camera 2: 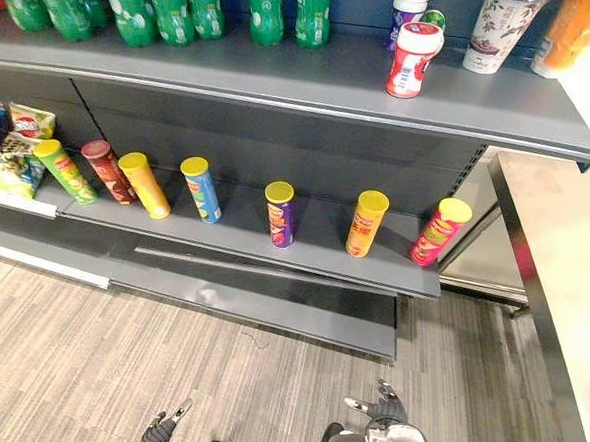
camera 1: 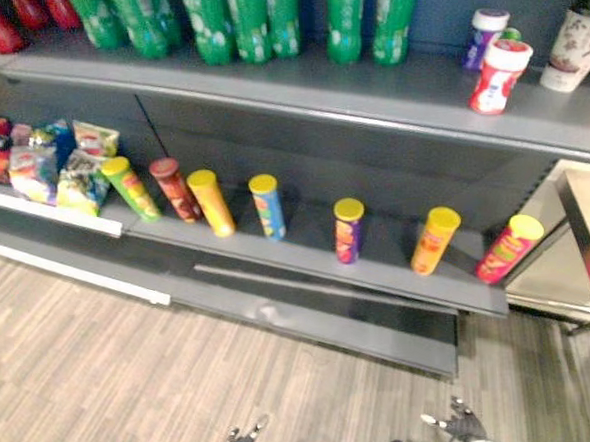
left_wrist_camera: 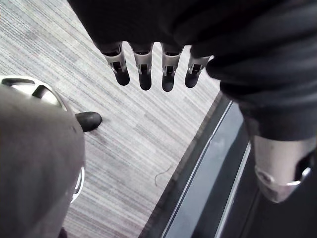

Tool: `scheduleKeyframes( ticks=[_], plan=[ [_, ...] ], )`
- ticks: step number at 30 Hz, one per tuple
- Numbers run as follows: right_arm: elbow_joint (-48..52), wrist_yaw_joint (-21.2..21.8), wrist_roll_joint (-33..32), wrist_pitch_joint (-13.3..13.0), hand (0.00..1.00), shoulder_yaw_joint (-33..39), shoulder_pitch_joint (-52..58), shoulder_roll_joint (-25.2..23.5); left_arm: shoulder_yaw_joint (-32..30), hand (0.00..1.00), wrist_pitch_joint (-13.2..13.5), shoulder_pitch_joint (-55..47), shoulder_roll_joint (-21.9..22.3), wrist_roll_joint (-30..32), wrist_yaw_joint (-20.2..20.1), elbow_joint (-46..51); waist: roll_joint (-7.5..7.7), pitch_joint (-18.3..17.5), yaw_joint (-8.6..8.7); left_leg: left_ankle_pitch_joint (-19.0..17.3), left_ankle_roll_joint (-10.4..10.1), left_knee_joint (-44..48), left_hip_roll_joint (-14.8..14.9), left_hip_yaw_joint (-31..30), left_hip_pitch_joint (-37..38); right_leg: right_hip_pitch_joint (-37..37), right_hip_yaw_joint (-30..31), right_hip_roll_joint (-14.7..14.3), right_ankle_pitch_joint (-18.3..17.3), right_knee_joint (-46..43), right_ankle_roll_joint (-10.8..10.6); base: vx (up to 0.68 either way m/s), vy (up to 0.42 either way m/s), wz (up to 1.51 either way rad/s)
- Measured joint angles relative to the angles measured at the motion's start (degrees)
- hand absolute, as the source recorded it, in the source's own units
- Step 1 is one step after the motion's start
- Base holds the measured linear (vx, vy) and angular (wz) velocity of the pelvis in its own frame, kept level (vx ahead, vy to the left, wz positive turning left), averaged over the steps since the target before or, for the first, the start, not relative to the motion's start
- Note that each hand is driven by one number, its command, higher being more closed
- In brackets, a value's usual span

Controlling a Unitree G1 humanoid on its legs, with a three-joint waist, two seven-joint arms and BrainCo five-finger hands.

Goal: Put the gum and the chips on the shelf.

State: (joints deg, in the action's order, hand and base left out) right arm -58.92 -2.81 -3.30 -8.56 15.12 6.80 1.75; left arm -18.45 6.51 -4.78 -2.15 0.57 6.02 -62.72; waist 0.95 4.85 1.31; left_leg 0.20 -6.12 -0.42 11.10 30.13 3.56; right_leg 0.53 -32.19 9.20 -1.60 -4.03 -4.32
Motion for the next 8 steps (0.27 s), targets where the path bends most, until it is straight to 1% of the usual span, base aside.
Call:
scheduleKeyframes(
  ticks=[1, 3, 4, 5, 8],
  plan=[
    [-0.79, -0.31, -0.26, 0.14, 0.00, 1.44, -0.15, -0.03, -0.01, 0.00, 0.11, -0.04, 0.20, -0.14, 0.06, -0.06, -0.13, -0.14, 0.00, 0.09, 0.08, -0.38, -0.24, -0.12, 0.27, 0.25, -0.12, 0.09, 0.06, 0.18, -0.09, -0.01, 0.066, 0.16],
    [-3.01, -2.13, -3.35, 0.74, 0.00, 4.89, -0.22, 0.03, -0.45, 0.00, 0.41, -0.16, 0.77, -0.47, 0.67, -0.13, -0.37, -0.22, -0.06, 0.55, 0.31, -1.98, -1.03, -0.46, 1.30, 1.07, -0.44, 0.33, 0.21, 1.04, -0.34, 0.00, 0.058, 0.09],
    [-3.50, -2.20, -4.65, 0.90, 0.00, 5.16, -0.12, 0.03, -0.71, 0.00, 0.41, -0.16, 0.86, -0.81, 0.74, -0.18, -0.37, -0.21, -0.10, 0.64, 0.31, -2.39, -1.23, -0.45, 1.51, 1.16, -0.44, 0.37, 0.21, 1.17, -0.35, -0.01, 0.037, 0.03],
    [-4.76, -2.27, -6.61, 1.05, 0.00, 6.65, 0.06, -0.03, -1.35, 0.00, 0.38, -0.18, 1.00, -2.87, 0.81, -0.71, -0.38, -0.21, -0.09, 0.70, 0.35, -2.79, -1.50, -0.49, 1.66, 1.31, -0.46, 0.48, 0.35, 1.48, -0.58, 0.00, 0.000, 0.00],
    [-5.49, -2.35, -6.95, 2.09, 0.00, 8.50, 1.06, -0.22, -2.33, 0.00, 0.32, -0.19, 1.57, -4.82, 0.67, -1.08, -0.43, -0.22, -0.03, 0.77, 0.47, -3.46, -1.95, -0.78, 1.89, 1.74, -0.80, 0.74, 0.66, 2.18, -1.05, 0.02, 0.020, 0.05]
  ],
)
